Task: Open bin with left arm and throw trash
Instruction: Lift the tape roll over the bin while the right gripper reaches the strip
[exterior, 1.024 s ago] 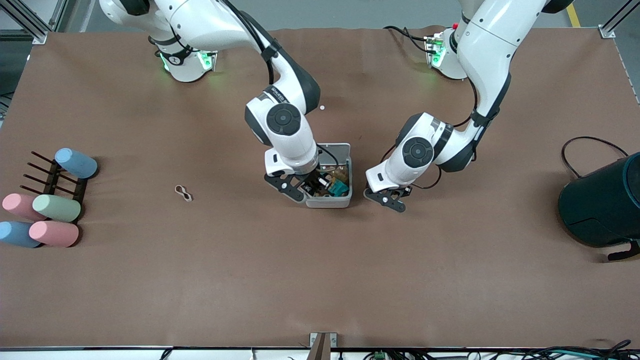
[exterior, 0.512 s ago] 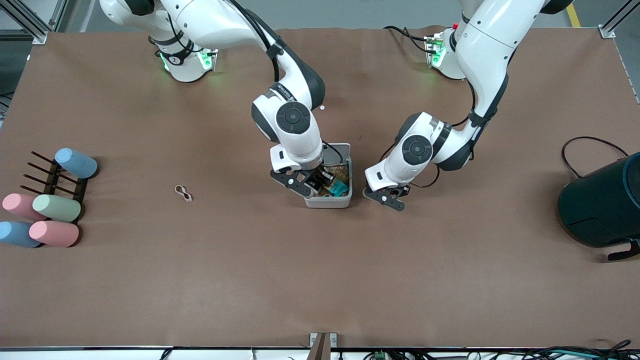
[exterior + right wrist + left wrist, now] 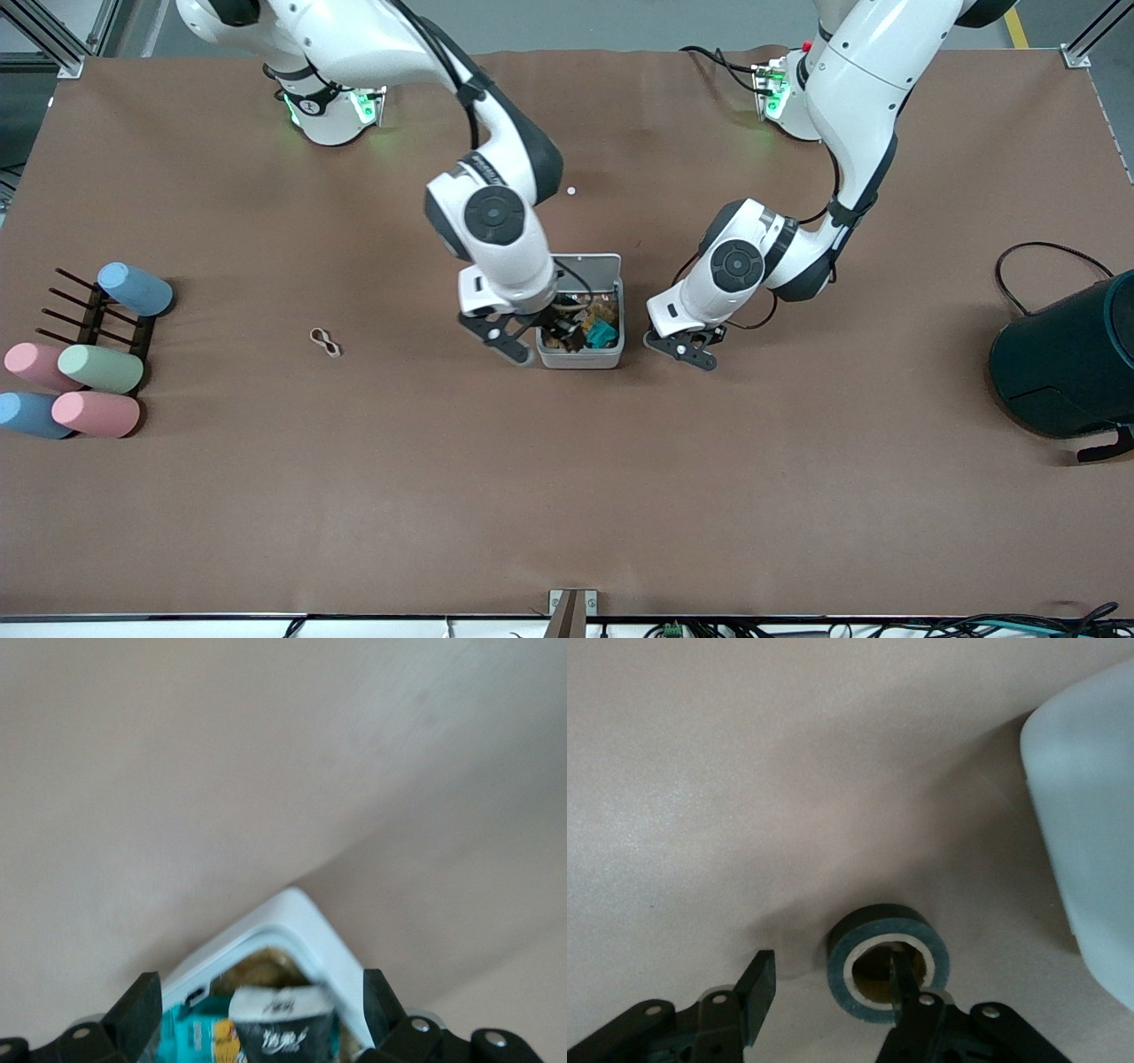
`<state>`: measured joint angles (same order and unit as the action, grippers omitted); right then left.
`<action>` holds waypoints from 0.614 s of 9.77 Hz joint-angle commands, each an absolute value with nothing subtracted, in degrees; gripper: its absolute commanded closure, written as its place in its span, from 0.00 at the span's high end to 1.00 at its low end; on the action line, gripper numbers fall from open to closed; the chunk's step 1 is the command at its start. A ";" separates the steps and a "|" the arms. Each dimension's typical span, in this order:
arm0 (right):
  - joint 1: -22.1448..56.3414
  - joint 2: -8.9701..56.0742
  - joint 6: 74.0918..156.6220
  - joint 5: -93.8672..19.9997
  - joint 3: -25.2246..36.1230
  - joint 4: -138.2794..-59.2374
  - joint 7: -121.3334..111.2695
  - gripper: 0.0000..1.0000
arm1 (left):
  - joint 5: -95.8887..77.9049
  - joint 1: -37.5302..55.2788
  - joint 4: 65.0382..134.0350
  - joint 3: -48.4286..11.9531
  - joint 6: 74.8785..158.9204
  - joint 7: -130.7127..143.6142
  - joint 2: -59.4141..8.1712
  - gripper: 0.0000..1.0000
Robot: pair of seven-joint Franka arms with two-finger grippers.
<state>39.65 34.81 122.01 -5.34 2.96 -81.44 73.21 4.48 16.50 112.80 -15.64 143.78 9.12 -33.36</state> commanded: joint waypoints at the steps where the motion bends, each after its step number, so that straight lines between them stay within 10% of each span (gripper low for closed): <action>1: 32.73 28.85 113.86 -5.62 2.11 -84.10 65.55 0.95 | 5.54 16.26 114.43 -15.91 144.84 10.46 -32.25 0.50; 2: 29.13 27.00 111.12 -5.62 2.11 -86.20 58.43 0.94 | 5.54 16.26 114.35 -15.91 144.84 10.46 -32.17 0.12; 3: 25.79 24.11 111.44 -5.62 2.11 -91.35 51.23 0.94 | 5.54 16.17 114.26 -16.00 144.76 10.55 -32.17 0.00; 6: 15.41 17.95 114.84 -5.54 2.20 -104.55 24.51 0.97 | 5.54 15.91 112.86 -16.08 143.88 9.41 -30.42 0.00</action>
<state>18.61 23.46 111.33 -5.38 3.37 -95.32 32.59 4.48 16.44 112.66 -15.70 144.05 9.15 -33.04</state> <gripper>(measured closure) 0.035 0.863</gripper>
